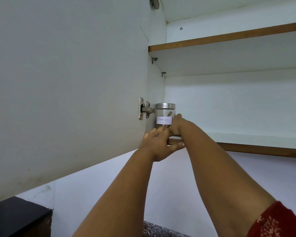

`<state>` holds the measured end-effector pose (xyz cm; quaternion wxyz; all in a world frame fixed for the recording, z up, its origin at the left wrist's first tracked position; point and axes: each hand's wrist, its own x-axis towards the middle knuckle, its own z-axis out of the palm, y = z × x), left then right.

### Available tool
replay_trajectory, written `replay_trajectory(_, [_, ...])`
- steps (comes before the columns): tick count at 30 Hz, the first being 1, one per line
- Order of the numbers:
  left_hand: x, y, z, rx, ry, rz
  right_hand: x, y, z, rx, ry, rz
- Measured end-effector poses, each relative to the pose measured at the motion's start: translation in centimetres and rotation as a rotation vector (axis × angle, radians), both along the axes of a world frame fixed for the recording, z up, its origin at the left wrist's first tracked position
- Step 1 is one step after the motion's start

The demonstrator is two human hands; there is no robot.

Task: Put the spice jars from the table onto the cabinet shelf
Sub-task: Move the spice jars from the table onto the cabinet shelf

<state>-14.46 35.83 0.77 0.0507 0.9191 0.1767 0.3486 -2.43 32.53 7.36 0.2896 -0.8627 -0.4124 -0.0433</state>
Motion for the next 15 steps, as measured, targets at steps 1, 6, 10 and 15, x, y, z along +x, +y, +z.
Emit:
replay_trajectory(1, [-0.1,-0.1,0.1,-0.004,0.005,-0.002,0.0,0.0,0.0,-0.004,-0.003,0.001])
replay_trajectory(6, [-0.3,-0.4,0.3,-0.008,0.038,0.003,-0.8,-1.8,0.2,-0.048,-0.057,0.029])
replay_trajectory(10, [-0.4,-0.3,0.4,-0.026,0.058,-0.005,-1.0,-2.0,0.2,-0.057,-0.012,0.017])
replay_trajectory(15, [-0.6,-0.6,0.8,-0.043,0.106,0.001,-1.4,-2.0,-0.3,0.120,0.136,-0.054])
